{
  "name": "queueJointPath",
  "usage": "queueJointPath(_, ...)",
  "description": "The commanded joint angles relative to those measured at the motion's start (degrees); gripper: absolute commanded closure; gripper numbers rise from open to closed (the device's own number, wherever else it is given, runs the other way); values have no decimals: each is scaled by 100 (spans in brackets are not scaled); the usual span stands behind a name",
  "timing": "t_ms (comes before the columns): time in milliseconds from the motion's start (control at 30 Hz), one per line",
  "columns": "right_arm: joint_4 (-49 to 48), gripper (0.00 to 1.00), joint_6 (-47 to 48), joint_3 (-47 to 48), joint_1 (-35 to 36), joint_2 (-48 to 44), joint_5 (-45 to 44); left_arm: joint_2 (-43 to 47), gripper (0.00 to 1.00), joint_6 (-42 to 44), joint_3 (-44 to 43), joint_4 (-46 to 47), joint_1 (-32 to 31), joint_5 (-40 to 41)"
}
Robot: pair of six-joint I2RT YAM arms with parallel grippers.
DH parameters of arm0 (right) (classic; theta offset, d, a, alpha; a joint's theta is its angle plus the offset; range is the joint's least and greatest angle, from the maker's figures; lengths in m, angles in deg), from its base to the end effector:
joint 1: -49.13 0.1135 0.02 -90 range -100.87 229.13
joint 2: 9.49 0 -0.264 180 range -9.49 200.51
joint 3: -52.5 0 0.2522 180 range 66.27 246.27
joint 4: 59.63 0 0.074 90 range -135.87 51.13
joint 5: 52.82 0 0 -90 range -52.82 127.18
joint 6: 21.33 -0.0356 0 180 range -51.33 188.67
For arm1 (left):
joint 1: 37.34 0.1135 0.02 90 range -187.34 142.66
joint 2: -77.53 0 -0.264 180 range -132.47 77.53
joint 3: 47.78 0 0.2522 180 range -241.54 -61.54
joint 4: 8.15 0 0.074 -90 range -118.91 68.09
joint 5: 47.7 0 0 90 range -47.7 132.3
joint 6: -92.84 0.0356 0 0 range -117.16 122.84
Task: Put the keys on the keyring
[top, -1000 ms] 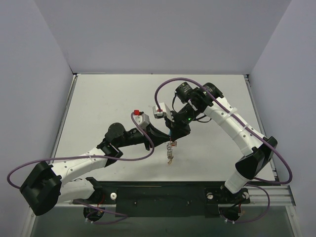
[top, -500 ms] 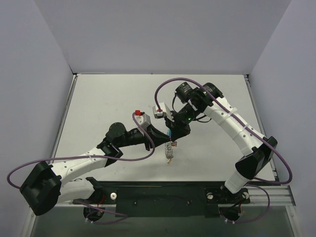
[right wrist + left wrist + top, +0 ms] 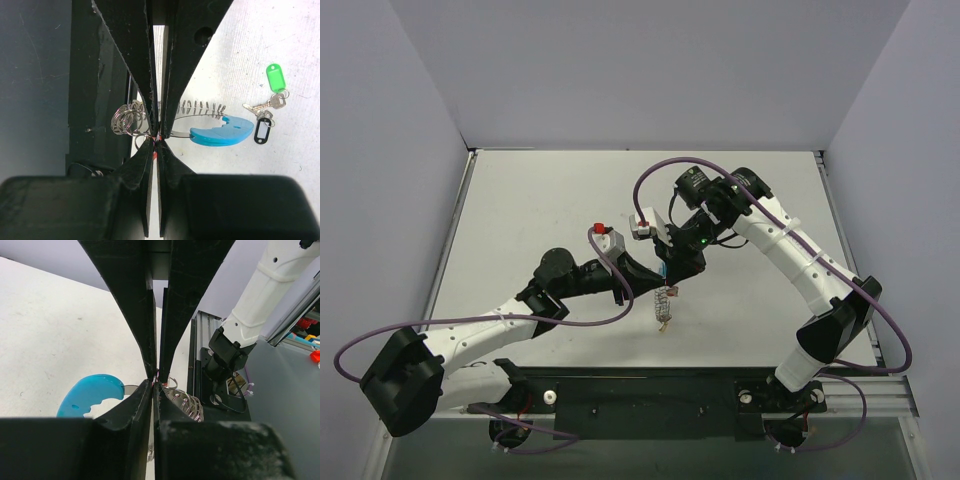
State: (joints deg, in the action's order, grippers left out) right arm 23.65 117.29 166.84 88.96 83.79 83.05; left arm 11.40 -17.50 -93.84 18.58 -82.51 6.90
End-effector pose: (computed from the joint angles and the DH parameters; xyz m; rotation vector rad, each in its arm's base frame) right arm 0.2267 0.2223 0.3803 -1.8808 1.5671 0.9811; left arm 0.1633 -0.1935 0.2803 0.8698 1.3844 -1.3487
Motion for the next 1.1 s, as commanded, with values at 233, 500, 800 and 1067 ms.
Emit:
queueJointPath(233,185,92,-81,164,-37,-64,379,231,100,-154,64,897,34,243)
queueJointPath(500,141,73,-204,103,-494,-397,1205,531,100,-559,996,2909,43,999)
queueJointPath(800,-298,68,-775,6,-652,-319,1679,-74,100,-1358,1357,5247,26,1325)
queueJointPath(1067,-456,68,-1065,261,-661,-152,1680,-190,100,-1368,1155,5347,-53,1255)
